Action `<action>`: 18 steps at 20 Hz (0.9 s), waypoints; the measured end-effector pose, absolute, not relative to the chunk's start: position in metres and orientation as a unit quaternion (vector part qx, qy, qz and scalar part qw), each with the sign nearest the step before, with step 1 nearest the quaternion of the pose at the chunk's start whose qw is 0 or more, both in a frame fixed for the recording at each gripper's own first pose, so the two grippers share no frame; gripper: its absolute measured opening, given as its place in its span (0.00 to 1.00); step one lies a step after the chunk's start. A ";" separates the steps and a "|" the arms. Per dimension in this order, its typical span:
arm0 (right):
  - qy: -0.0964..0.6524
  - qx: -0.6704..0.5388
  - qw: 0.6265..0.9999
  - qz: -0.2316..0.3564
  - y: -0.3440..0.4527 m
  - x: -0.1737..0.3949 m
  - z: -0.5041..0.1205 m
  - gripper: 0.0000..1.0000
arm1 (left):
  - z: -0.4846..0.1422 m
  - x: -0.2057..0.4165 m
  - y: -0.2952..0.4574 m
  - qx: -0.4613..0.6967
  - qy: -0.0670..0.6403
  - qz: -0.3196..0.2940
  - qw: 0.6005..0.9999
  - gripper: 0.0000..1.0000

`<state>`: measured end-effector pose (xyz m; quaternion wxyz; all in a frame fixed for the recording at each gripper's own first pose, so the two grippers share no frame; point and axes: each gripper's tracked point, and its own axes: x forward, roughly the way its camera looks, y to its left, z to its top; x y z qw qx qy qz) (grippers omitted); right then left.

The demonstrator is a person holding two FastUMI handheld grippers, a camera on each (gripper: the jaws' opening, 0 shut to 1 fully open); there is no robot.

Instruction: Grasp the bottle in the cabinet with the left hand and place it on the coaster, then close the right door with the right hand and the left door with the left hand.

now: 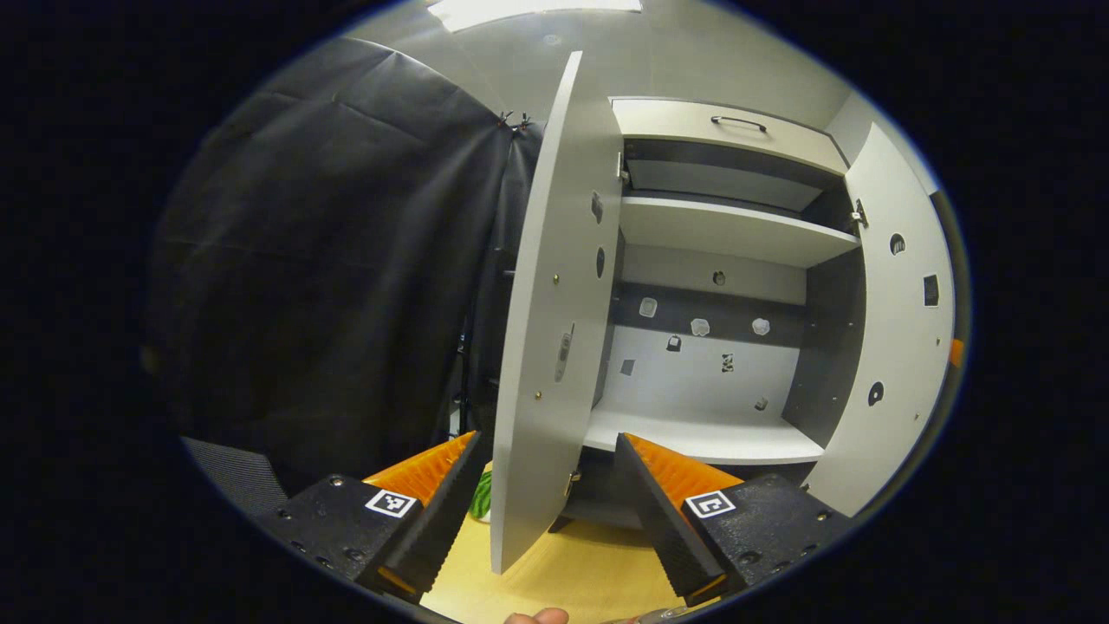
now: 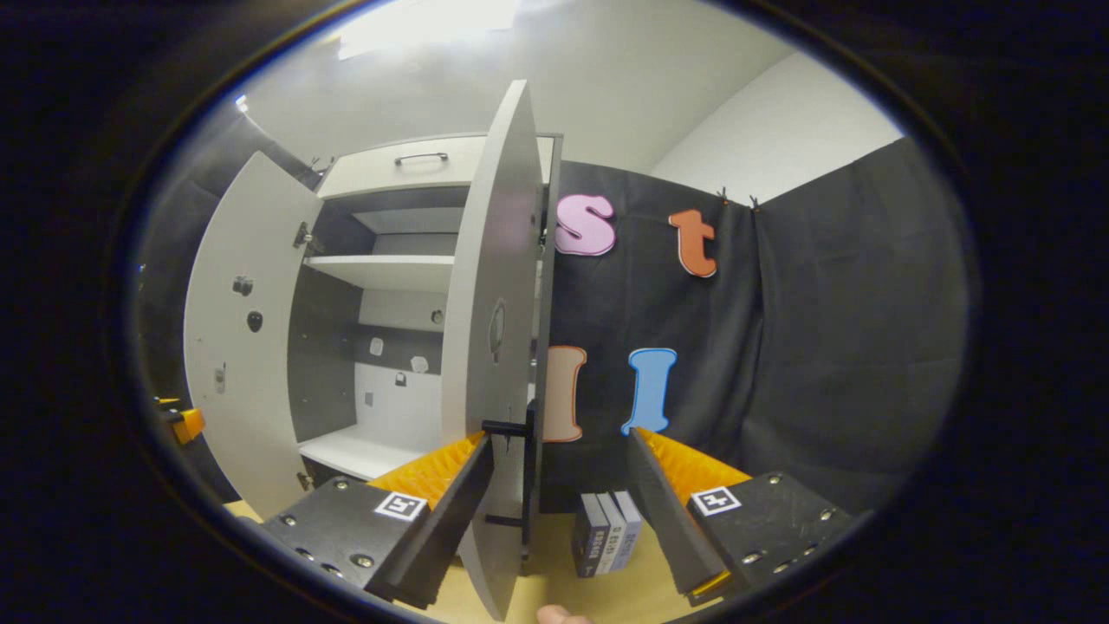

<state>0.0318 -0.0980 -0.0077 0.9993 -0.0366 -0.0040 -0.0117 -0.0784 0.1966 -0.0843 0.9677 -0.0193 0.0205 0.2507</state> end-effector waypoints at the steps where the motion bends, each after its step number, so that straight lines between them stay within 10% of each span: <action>1: -0.004 -0.037 0.999 -0.008 -0.093 0.032 -0.008 0.92 | -0.084 -0.080 0.201 -0.019 0.019 0.255 0.967 0.97; 18: 0.000 -0.033 0.998 0.046 -0.031 0.047 -0.011 0.92 | -0.091 -0.106 0.257 -0.049 0.013 0.315 0.948 0.97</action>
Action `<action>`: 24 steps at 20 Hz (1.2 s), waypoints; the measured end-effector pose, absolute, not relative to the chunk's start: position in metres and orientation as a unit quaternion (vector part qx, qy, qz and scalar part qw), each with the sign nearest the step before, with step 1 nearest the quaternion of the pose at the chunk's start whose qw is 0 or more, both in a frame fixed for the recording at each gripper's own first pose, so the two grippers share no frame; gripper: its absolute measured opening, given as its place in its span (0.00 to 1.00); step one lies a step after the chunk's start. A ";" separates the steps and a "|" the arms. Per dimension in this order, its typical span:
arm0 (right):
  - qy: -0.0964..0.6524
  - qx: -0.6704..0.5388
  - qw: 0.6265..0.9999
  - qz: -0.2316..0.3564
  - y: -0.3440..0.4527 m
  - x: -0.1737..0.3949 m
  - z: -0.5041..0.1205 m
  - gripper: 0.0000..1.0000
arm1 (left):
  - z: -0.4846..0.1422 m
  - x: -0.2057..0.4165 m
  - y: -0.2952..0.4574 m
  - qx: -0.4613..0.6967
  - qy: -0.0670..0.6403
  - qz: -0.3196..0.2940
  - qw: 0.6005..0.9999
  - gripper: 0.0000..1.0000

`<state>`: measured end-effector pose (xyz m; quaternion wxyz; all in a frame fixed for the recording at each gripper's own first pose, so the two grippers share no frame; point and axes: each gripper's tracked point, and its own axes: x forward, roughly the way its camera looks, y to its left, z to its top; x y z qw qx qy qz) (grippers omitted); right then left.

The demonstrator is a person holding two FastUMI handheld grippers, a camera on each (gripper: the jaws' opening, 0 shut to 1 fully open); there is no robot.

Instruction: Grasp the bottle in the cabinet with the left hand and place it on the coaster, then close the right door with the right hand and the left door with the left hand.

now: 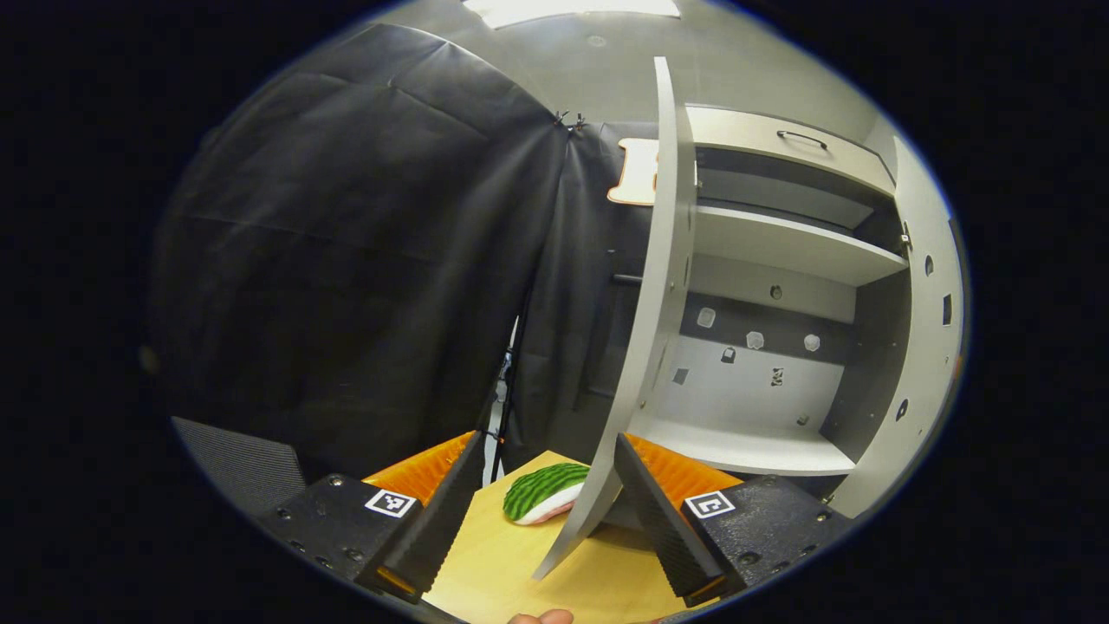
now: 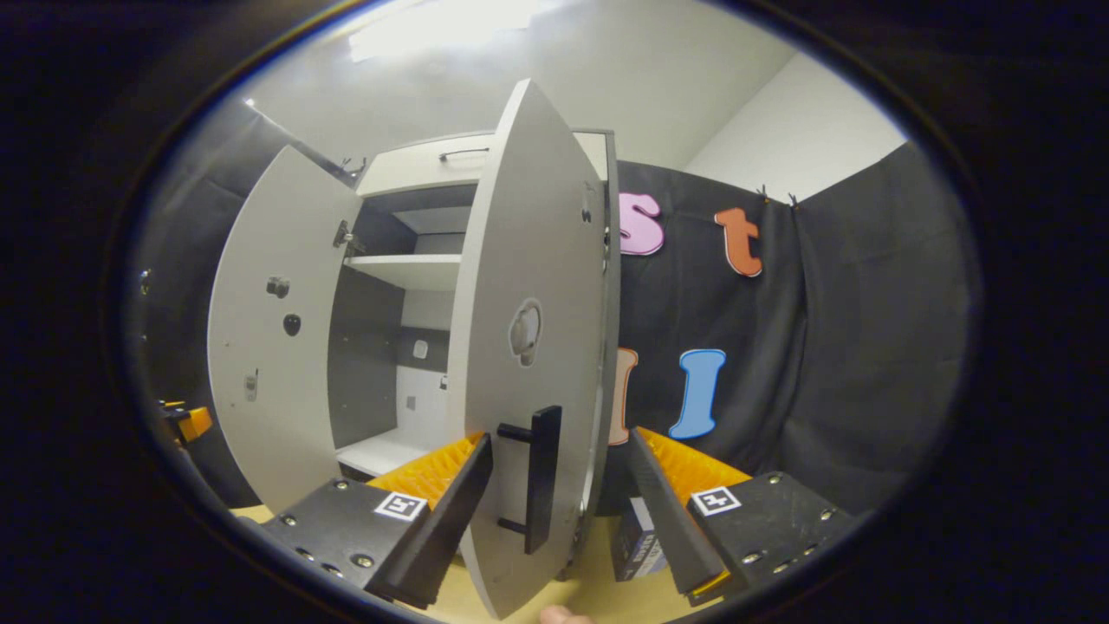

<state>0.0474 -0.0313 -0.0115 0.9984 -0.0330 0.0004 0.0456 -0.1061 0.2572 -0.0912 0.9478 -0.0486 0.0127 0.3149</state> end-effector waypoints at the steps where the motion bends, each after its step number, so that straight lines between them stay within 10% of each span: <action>1: 0.001 -0.033 0.998 0.048 -0.027 0.049 -0.012 0.92 | -0.092 -0.109 0.259 -0.048 0.013 0.317 0.947 0.97; 24: 0.010 -0.035 0.991 0.126 0.071 0.075 -0.034 0.92 | -0.110 -0.118 0.299 -0.055 0.037 0.343 0.937 0.97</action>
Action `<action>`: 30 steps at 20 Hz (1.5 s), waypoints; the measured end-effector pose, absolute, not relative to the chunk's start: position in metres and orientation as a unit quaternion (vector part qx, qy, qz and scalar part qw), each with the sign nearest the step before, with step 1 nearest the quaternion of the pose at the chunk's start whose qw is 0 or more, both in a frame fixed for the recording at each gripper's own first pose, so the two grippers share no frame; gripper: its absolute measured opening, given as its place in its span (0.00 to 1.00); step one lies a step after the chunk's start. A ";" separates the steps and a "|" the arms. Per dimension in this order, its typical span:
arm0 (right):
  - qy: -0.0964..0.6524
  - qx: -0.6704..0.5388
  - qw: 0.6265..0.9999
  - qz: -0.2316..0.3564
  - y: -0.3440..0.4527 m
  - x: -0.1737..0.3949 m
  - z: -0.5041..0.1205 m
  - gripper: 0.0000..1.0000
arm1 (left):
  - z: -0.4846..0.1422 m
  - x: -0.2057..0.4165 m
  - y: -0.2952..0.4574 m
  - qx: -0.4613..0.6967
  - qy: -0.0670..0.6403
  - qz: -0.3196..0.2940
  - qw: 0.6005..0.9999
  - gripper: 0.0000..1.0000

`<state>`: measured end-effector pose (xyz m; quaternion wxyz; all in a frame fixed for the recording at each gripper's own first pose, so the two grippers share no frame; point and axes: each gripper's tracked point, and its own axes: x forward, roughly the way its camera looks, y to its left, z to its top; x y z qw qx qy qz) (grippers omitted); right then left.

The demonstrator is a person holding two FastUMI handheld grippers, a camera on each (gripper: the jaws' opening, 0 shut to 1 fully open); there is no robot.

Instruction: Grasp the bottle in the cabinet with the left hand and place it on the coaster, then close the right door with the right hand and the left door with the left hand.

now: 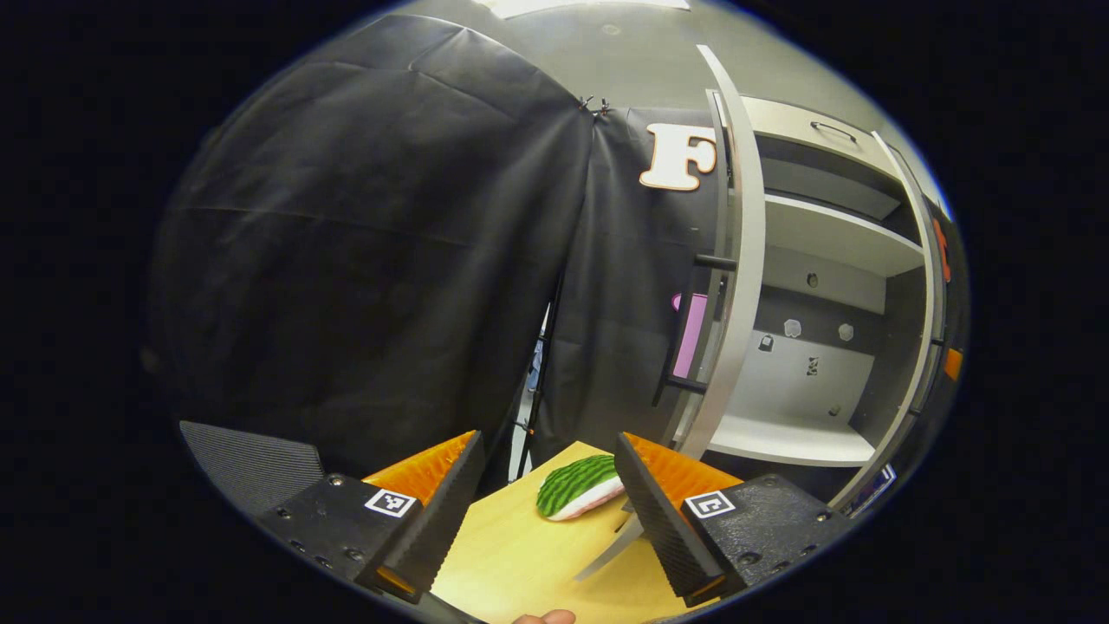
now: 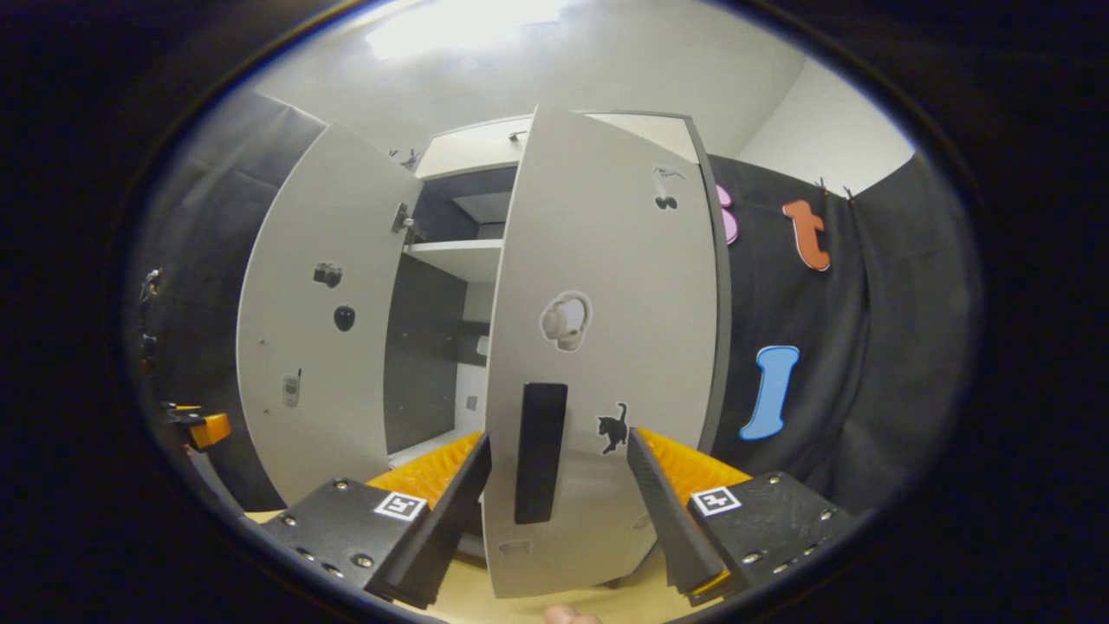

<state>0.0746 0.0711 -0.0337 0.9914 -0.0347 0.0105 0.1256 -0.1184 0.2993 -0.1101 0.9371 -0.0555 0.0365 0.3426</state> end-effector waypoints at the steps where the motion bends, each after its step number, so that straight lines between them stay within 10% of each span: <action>1: 0.010 -0.035 0.992 0.125 0.072 0.075 -0.033 0.92 | -0.111 -0.117 0.300 -0.055 0.037 0.341 0.938 0.93; 30: 0.009 -0.048 0.996 0.074 0.054 0.062 -0.041 0.96 | -0.131 -0.073 0.289 -0.017 0.082 0.241 0.967 0.87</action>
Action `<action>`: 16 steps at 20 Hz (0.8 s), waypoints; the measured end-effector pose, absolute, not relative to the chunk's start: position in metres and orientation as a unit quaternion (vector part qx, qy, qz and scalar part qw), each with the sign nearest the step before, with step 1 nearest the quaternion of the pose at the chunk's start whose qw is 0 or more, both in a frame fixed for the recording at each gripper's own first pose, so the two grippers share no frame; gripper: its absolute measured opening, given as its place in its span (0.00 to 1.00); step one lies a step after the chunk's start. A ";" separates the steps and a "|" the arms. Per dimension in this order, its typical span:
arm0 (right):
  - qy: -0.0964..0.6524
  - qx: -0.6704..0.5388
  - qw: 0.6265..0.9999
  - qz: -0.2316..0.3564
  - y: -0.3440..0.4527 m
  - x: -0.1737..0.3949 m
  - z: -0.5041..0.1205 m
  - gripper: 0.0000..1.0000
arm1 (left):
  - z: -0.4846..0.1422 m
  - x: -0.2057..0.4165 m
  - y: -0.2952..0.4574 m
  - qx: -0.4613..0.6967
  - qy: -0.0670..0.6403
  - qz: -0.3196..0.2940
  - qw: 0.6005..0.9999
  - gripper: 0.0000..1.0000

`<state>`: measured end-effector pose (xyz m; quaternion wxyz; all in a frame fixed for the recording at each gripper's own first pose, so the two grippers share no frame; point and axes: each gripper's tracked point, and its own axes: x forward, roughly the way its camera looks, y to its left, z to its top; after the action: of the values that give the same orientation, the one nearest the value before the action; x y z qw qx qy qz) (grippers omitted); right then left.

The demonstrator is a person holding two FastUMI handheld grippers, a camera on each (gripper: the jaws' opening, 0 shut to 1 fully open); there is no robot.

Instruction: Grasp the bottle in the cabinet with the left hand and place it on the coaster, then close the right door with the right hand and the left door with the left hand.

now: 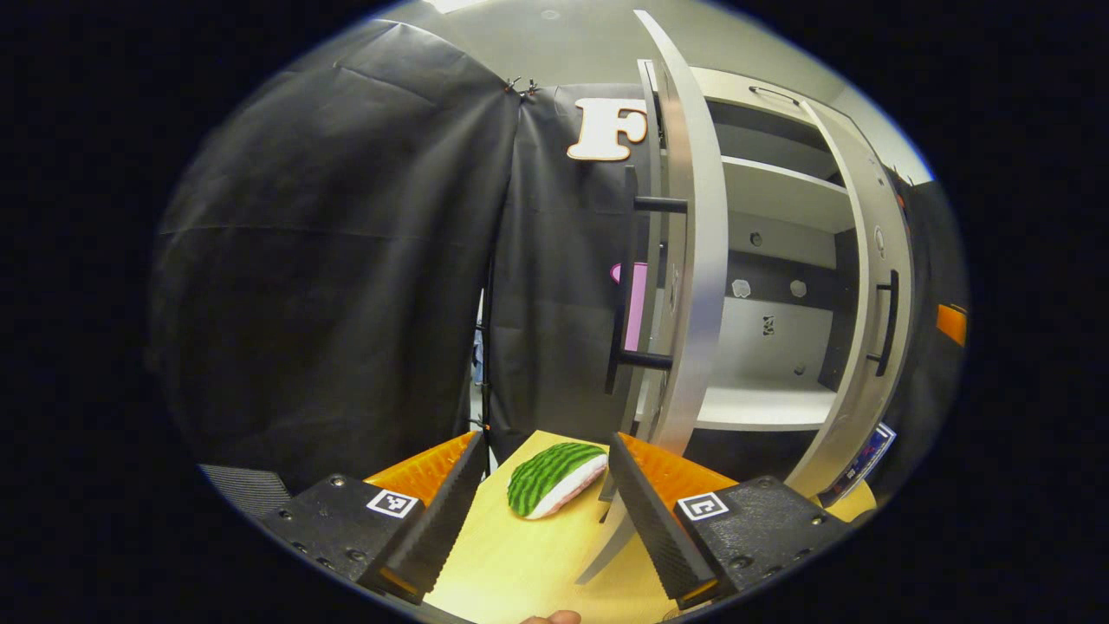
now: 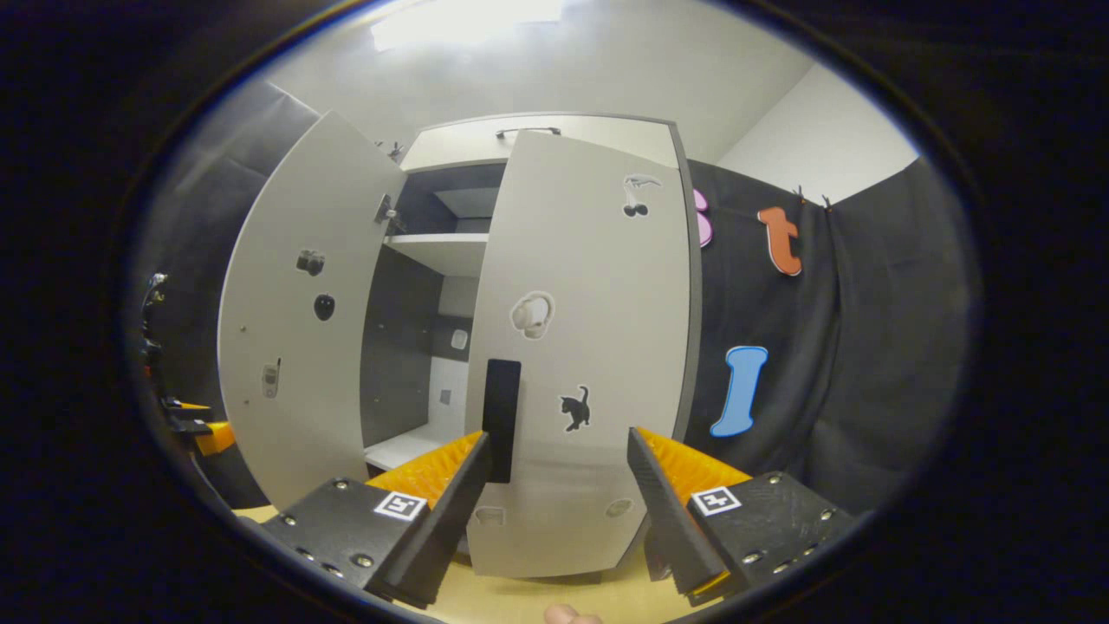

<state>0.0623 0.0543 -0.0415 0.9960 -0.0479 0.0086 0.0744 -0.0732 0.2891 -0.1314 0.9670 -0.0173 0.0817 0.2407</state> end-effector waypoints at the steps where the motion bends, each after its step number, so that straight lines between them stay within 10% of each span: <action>1: 0.009 -0.047 0.996 0.075 0.054 0.063 -0.042 0.95 | -0.131 -0.073 0.288 -0.019 0.082 0.241 0.967 0.87; 16: 0.006 -0.047 0.997 0.065 0.033 0.051 -0.037 0.92 | -0.132 -0.046 0.226 0.002 0.100 0.153 0.983 0.91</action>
<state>0.0506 0.0326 -0.0366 0.9968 -0.0470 0.0061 0.0648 -0.0459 0.2262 -0.1315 0.9832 0.0019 0.0999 0.1529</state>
